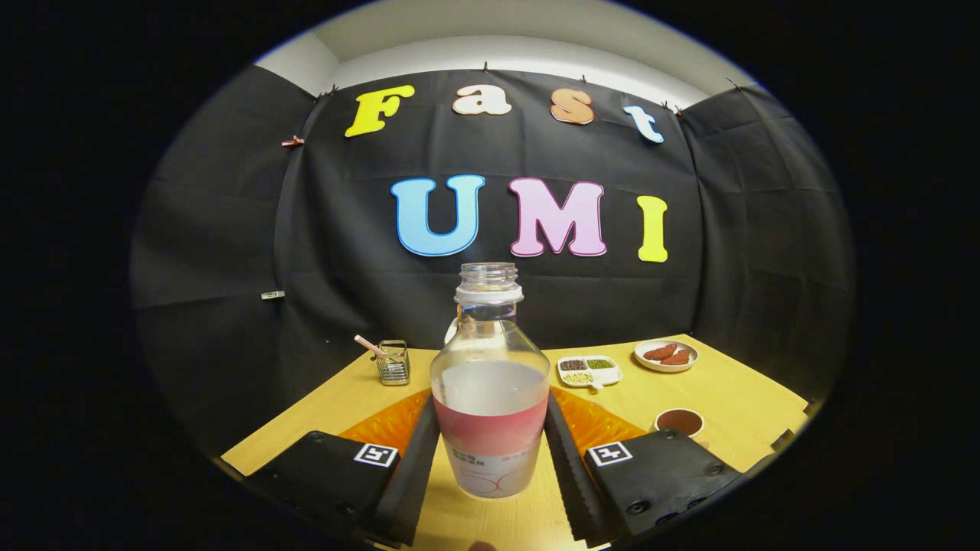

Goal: Take the bottle from table, then pour the juice into the cup, finally place the bottle on the coaster

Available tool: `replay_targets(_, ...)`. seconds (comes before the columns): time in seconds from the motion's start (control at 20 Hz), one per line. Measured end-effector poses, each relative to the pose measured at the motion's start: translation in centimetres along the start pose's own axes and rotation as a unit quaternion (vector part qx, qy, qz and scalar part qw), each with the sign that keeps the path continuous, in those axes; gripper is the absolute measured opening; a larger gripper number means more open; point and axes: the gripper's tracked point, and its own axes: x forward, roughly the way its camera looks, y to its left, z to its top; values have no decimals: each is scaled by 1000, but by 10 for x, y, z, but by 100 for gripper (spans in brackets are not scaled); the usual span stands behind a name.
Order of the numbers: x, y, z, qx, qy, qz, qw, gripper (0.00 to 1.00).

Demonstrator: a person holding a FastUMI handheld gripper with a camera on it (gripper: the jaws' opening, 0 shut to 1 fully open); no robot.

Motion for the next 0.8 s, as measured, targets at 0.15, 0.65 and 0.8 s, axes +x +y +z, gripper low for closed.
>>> replay_targets(0.15, 4, -19, -3, 17, 13, -10, 1000, 75)
replay_targets(0.65, 26, -72, -23, 274, 40, -24, 960, 75)
replay_targets(0.8, 32, -86, -34, 349, 52, -29, 935, 74)
